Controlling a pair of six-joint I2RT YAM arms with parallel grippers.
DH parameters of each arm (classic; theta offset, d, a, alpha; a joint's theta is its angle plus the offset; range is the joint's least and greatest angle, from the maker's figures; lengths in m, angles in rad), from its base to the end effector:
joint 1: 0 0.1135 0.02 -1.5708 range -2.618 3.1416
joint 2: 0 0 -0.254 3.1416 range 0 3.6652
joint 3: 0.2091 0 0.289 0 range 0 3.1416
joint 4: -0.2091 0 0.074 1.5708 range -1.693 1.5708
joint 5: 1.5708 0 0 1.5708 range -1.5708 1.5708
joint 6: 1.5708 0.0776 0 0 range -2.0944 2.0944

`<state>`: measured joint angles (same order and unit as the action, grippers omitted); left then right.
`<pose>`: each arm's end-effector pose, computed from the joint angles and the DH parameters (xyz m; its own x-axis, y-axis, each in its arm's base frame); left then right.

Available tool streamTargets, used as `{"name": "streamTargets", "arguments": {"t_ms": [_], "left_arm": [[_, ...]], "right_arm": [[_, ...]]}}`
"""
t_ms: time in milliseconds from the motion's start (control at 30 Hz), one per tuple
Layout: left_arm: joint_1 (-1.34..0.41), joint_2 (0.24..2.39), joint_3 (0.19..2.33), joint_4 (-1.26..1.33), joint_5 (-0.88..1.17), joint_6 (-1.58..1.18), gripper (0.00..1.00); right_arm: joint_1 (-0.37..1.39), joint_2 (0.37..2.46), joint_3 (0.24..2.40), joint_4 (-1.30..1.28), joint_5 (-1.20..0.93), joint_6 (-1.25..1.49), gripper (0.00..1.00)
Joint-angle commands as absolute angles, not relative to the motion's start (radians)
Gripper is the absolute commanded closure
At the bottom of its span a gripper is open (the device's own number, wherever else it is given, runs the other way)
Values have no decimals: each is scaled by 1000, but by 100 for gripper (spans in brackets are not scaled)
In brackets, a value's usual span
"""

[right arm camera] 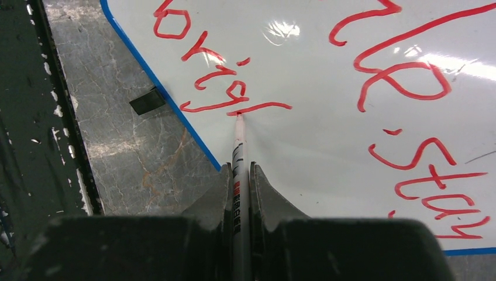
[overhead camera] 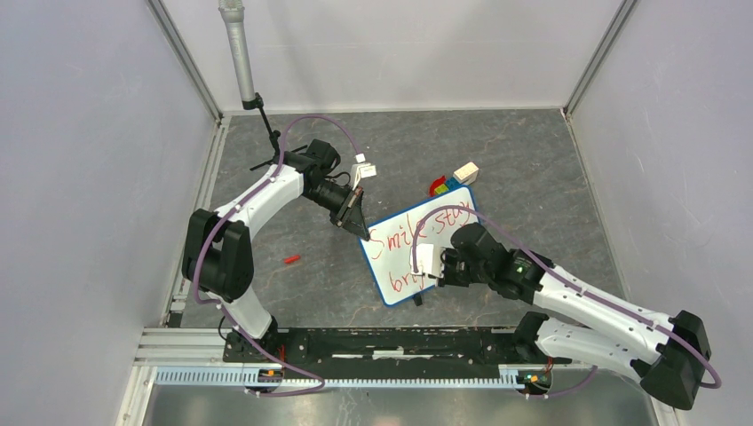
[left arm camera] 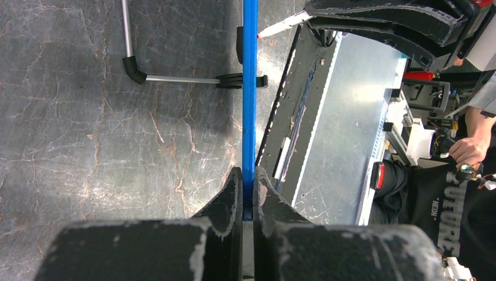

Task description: Write a sentence on the whiteboard

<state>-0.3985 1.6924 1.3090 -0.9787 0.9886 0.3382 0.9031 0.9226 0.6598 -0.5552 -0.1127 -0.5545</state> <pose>0.3063 -0.1993 0.2014 -0.7269 0.5040 -0.4666 0.6509 0.2888 -0.7021 0.1532 0.2084 0.1902 0.0517 -0.7793 -0.6245 -0.9417 0.1700 -0.2902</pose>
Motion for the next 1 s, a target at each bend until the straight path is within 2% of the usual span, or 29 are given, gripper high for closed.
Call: {"name": "streamTargets", "arguments": {"t_ms": [0,500,967], "left_arm": [[-402,1701,1336,-960,1004,356,98],[-401,1707,1335,-960,1002,357,98],[-402,1710,1338,-959,1000,359,98]], "right_arm": [[901,909,712,-483,-37,-542,100],[898,890,676,-517,53,-567,100],[900,938,652,-595,-85,-615,100]]}}
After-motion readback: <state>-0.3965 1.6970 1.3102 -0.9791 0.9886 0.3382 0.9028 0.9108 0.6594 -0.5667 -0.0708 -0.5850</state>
